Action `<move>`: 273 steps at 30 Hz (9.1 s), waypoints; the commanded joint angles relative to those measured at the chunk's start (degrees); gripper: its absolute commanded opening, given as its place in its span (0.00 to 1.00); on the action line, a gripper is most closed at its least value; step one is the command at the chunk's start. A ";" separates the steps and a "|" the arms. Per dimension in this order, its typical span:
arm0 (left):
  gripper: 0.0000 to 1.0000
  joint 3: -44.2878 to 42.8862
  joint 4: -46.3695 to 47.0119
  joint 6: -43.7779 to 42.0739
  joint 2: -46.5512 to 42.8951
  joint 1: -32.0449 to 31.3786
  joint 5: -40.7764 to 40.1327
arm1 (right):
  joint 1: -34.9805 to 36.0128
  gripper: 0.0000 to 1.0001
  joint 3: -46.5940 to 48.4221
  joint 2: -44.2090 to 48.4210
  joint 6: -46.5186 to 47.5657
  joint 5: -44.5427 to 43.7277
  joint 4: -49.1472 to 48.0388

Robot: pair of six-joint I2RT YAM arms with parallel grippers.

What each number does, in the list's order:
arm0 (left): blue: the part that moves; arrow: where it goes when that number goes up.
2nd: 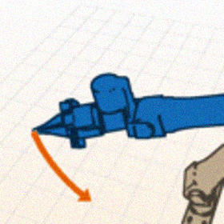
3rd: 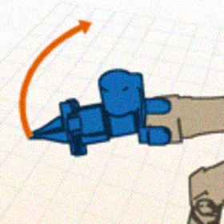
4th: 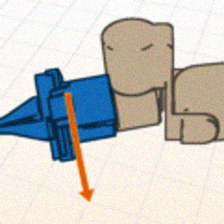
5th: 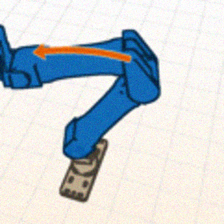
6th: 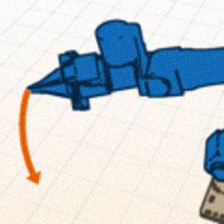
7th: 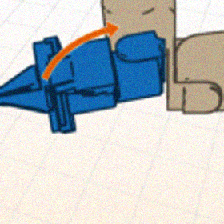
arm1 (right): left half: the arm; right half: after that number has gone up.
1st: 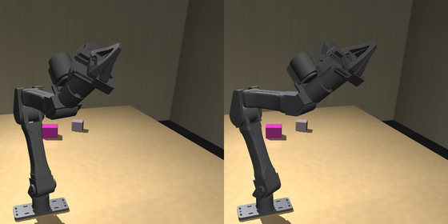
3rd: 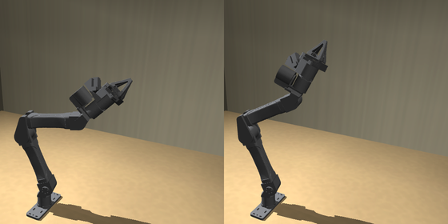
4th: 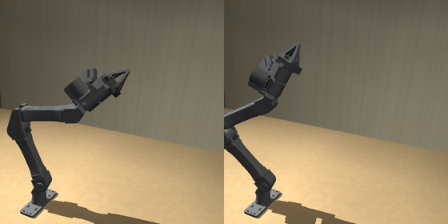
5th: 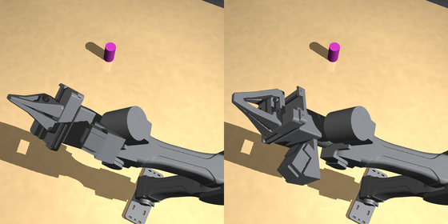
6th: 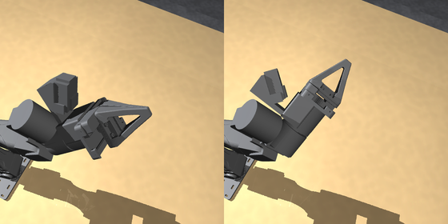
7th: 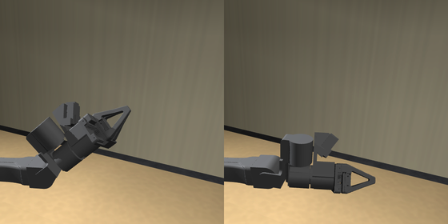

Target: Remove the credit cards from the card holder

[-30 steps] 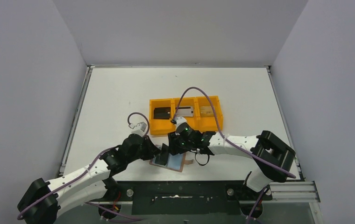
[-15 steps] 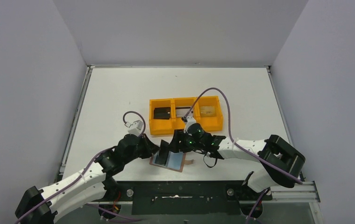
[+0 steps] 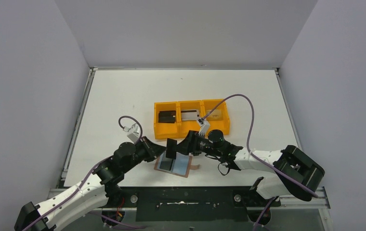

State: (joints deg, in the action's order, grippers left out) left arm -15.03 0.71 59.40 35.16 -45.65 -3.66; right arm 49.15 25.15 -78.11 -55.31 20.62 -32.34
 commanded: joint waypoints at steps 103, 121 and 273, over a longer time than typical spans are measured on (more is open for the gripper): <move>0.90 -26.94 -35.08 -25.36 2.51 32.48 -16.40 | 7.41 0.00 54.78 -32.24 97.42 -35.29 31.52; 0.90 -26.79 -34.37 -26.26 2.59 34.86 -14.18 | 5.98 0.04 63.63 -40.63 97.08 -36.07 38.43; 0.36 -14.11 -7.04 -12.83 28.11 -0.98 3.59 | 5.46 0.04 5.79 -9.96 -8.16 -13.20 14.92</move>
State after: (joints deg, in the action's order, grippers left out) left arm -25.21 -10.68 49.06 63.79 -46.44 -2.66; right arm 55.09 29.67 -87.50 -64.05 7.99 -16.12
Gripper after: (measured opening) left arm 0.347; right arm 0.023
